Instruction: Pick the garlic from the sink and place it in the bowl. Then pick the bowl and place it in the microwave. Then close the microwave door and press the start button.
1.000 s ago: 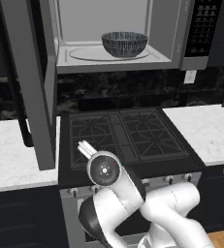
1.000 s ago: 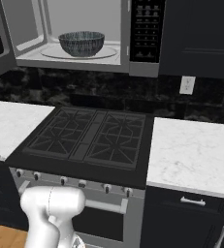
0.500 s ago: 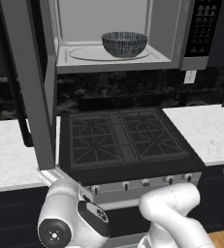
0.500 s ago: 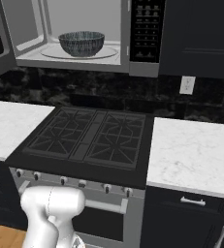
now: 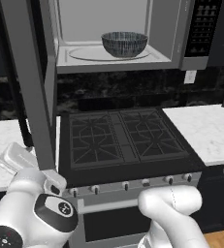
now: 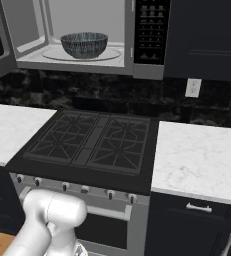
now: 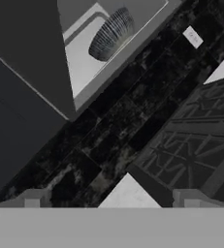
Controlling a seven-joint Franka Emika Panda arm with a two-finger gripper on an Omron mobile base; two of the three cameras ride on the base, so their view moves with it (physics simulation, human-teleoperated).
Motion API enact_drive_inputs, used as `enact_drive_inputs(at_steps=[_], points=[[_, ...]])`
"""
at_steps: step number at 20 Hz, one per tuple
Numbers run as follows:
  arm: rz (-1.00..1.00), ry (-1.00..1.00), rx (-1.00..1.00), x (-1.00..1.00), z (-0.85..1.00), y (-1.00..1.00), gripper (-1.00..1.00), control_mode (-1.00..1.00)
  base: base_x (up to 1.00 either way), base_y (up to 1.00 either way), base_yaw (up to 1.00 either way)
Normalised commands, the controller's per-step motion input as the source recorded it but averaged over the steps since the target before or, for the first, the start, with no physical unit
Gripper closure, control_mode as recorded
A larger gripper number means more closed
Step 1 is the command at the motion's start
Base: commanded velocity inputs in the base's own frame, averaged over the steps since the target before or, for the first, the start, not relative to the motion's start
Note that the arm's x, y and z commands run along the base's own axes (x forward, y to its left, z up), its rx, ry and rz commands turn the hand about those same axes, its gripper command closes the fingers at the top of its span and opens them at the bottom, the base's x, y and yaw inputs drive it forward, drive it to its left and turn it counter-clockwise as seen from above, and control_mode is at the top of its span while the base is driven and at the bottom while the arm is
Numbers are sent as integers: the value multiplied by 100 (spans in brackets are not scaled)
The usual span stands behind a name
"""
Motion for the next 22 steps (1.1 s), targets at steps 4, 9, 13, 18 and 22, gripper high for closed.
enact_drive_inputs(at_steps=[4,9,13,18,22], points=[[-2,-13,8,0,76,-43,-100,-100,0,0,0],[0,-12,16,0,68,-93,-100,-100,0,0,0],[0,-16,21,-10,34,-100,-100,-100,0,0,0],[0,-17,21,-1,37,-100,-100,-100,0,0,0],[-4,-8,18,26,43,-100,-100,-100,0,0,0]])
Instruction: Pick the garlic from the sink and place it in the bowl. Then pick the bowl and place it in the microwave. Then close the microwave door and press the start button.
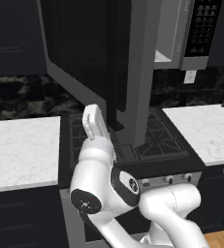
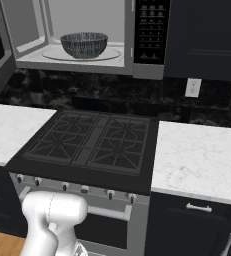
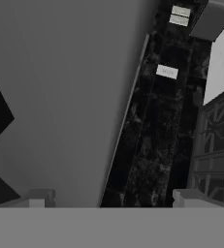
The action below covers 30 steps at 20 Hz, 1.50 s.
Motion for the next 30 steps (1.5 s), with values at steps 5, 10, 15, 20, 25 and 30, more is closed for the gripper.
enact_drive_inputs(at_steps=[5,10,15,20,25,30], points=[[-9,0,15,79,38,-100,-100,-100,0,0,0],[-12,4,14,100,19,-100,-100,-100,0,0,0],[-13,10,13,100,4,-100,-100,-100,0,0,0],[-1,3,10,99,6,-93,-100,-100,0,0,0],[9,0,5,71,29,-56,-100,-100,0,0,0],[10,8,0,60,19,-8,-100,-100,0,0,0]])
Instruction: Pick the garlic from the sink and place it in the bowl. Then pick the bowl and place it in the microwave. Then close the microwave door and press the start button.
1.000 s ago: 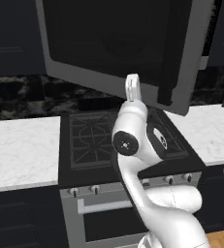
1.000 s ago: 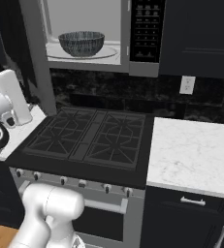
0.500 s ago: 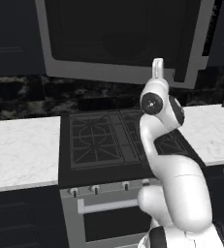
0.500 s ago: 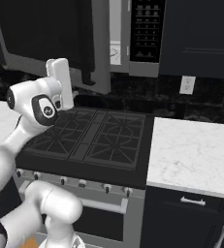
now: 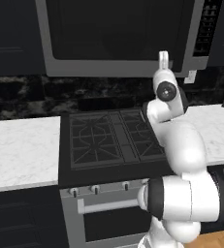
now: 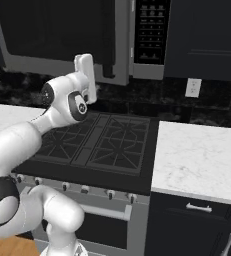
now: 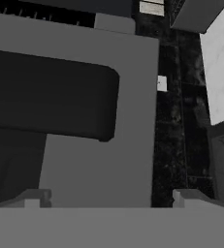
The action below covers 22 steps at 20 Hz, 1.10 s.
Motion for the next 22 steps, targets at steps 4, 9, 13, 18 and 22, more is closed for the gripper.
enact_drive_inputs(at_steps=[4,9,13,18,22], points=[[5,22,0,81,14,0,-100,-100,0,0,0],[0,25,0,68,16,0,-100,-100,0,0,0],[0,23,0,46,11,-2,-100,-100,0,0,0],[8,4,5,-61,4,-14,-100,-100,0,0,0],[21,-6,19,-100,0,-24,-100,-100,0,0,0]])
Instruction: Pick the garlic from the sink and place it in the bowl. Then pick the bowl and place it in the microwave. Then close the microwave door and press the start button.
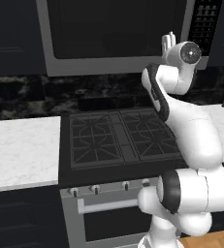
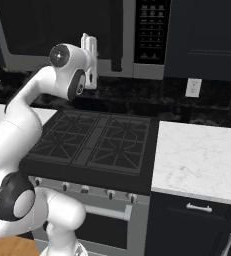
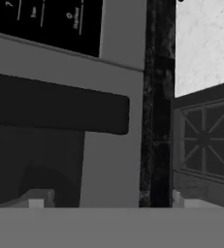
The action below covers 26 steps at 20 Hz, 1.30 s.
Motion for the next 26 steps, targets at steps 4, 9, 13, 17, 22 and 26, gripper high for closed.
enact_drive_inputs(at_steps=[4,9,13,17,22,26], points=[[22,-17,19,-92,2,-83,-100,-100,0,0,0],[21,-18,17,-21,13,-100,-100,-100,0,0,0],[15,-6,11,22,19,-100,100,-100,0,0,0],[7,-7,7,24,35,-96,100,-100,0,0,0],[0,-9,3,13,27,-47,100,-100,0,0,0],[0,-11,0,41,-1,8,100,-100,0,0,0]])
